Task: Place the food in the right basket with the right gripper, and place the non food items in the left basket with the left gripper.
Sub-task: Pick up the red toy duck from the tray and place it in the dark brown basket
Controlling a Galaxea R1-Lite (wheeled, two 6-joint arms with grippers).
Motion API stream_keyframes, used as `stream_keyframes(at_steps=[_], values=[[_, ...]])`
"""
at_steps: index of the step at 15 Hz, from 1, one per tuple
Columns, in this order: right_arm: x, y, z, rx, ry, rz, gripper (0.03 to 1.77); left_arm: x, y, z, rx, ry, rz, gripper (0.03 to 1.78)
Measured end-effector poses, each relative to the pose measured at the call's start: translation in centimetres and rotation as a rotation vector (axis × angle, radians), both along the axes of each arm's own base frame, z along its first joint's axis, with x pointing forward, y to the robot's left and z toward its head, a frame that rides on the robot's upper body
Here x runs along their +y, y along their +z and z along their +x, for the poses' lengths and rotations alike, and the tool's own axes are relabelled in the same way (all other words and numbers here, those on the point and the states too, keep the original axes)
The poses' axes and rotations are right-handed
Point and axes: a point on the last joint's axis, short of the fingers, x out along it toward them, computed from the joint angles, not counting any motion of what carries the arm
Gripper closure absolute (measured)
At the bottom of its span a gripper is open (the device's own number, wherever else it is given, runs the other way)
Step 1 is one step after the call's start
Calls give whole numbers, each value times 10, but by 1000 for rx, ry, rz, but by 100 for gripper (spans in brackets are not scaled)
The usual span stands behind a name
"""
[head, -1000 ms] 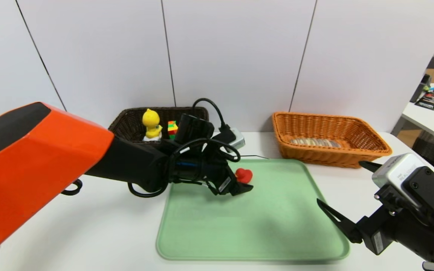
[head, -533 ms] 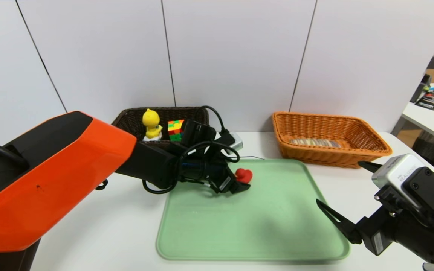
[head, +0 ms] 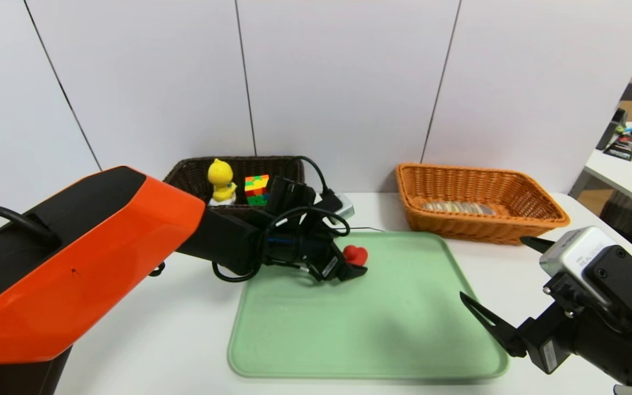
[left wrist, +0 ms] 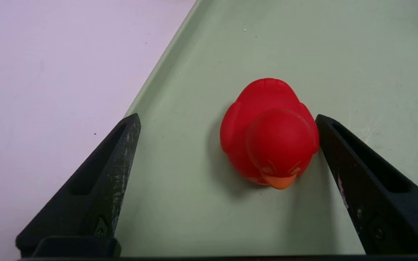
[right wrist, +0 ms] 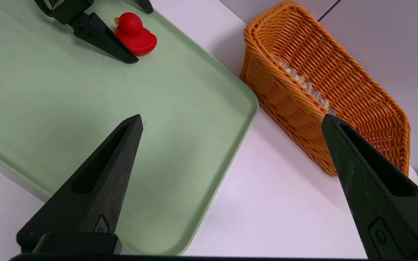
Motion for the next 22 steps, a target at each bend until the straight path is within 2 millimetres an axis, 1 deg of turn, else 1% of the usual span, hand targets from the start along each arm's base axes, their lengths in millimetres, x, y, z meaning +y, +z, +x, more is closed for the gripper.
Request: stream_keyframes(at_steps=[2,4,6,8,12,16,19,22], values=[[0,0,0,1,0,-1,11,1,0,0,0,4,2,47],[1,0,0,2,4,-3,11,1,1,-2,3,1,4,72],[1,-1,0,4,3,-4,11,3,4,-6,4,-1,5,91],[2,-2,1,7,4,-6,11,4,9,-10,1,-3,4,106],[3,-2,1,11,4,-9,11,3,23,-21,-14,-20,-11,110],[2,-3,1,14,4,-12,11,0,48,-45,-43,-55,-43,113],[2,-4,1,16,5,-13,11,3,77,-60,-79,-57,-93,115],[2,-4,1,16,5,-14,11,15,114,-72,-156,-28,-139,116]])
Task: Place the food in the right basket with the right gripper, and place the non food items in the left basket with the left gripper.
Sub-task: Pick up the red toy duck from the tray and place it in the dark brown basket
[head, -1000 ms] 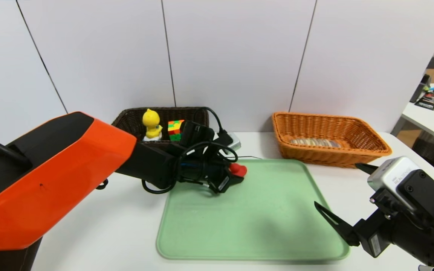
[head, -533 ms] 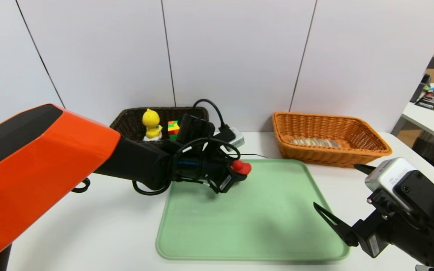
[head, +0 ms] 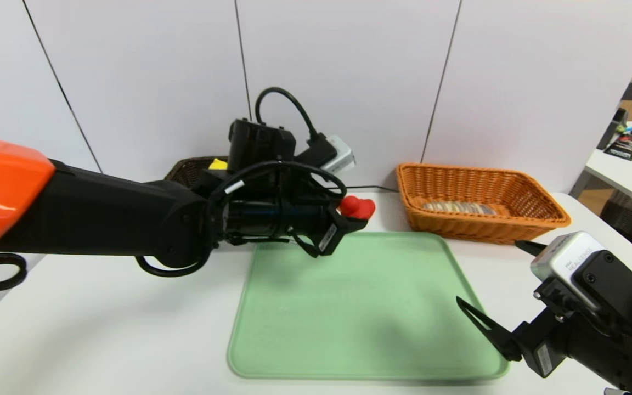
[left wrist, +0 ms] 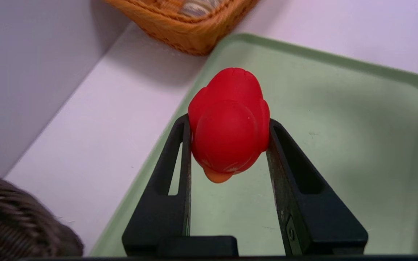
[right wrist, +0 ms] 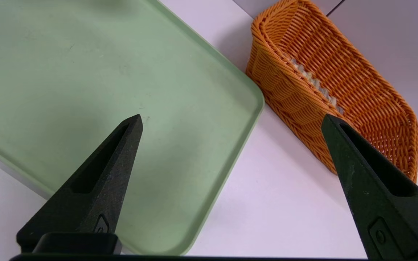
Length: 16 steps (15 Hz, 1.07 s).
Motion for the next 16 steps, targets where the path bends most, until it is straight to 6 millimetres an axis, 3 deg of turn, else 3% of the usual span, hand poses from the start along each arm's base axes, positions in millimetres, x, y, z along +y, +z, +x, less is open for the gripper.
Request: stream_keyframes(at_steps=[4,9,16], values=[[0,1,0,-3,1,1,11,30,47,-3,-76,110,-38,118],[1,2,0,-8,1,-1,11,67,97,9,-110,292,-57,118],[1,2,0,-10,2,-2,11,99,115,31,-3,448,8,119]])
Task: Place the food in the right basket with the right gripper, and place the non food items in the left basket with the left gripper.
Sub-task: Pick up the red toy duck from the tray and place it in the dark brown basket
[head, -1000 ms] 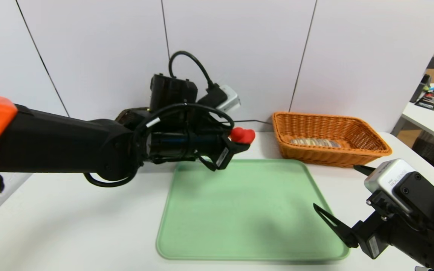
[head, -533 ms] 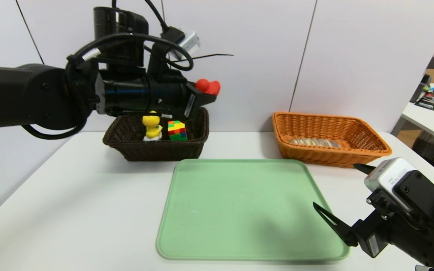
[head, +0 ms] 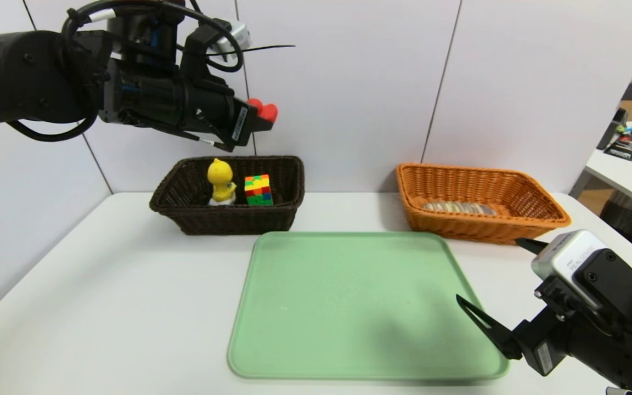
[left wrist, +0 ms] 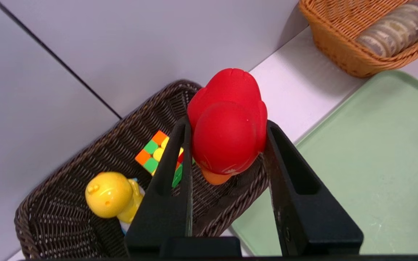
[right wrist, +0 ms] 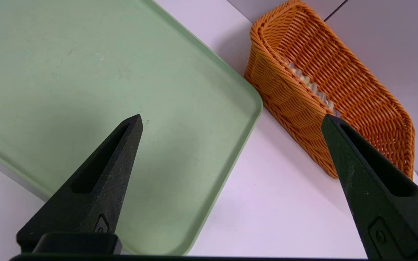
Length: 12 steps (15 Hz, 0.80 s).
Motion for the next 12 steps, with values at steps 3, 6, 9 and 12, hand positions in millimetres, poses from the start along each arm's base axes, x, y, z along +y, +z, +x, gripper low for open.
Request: stream_keyframes(at_steps=[3,6,9,12], values=[[0,0,0,-2,0,1,11,6,-6,13,71,51,-20,120],[-1,0,-1,-3,1,-1,11,10,-21,27,146,84,-3,121],[-1,1,-1,-6,2,-1,11,12,-34,36,230,132,11,121],[-1,1,-2,-8,3,-1,11,13,-46,40,291,165,46,121]])
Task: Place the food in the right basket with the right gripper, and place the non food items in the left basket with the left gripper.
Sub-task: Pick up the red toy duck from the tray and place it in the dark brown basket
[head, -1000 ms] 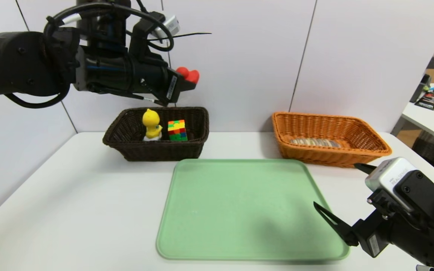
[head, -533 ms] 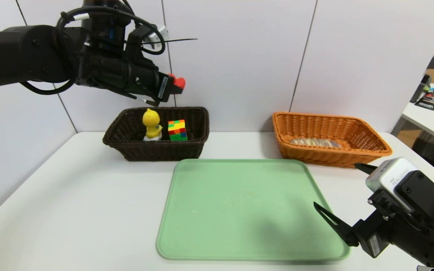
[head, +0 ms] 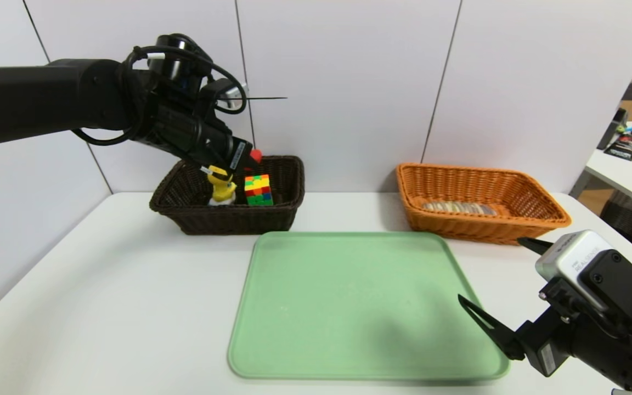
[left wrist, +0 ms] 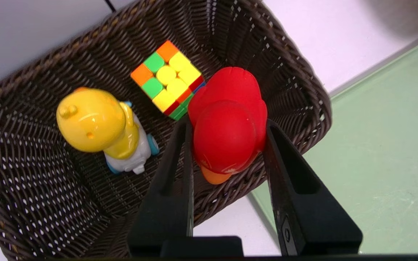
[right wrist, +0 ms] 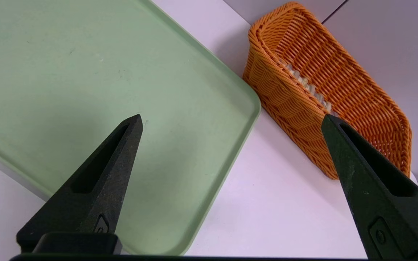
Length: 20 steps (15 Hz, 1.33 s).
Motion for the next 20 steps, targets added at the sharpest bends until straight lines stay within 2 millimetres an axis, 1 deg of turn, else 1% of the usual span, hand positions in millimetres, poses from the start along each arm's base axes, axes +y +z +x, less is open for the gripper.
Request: stream_keyframes(at_steps=[8,14,18,19,20], values=[[-1,0,-1,-3,2,0,11,-3,-28,15,78,72,41,122],[-2,1,-3,-10,3,3,11,-6,-53,24,159,77,76,122],[-2,2,-3,-12,3,3,11,-8,-65,28,187,76,87,123],[-2,2,-3,-12,3,4,11,-8,-67,28,191,75,91,120],[-2,2,-3,-12,3,4,11,-8,-69,29,194,76,95,107]])
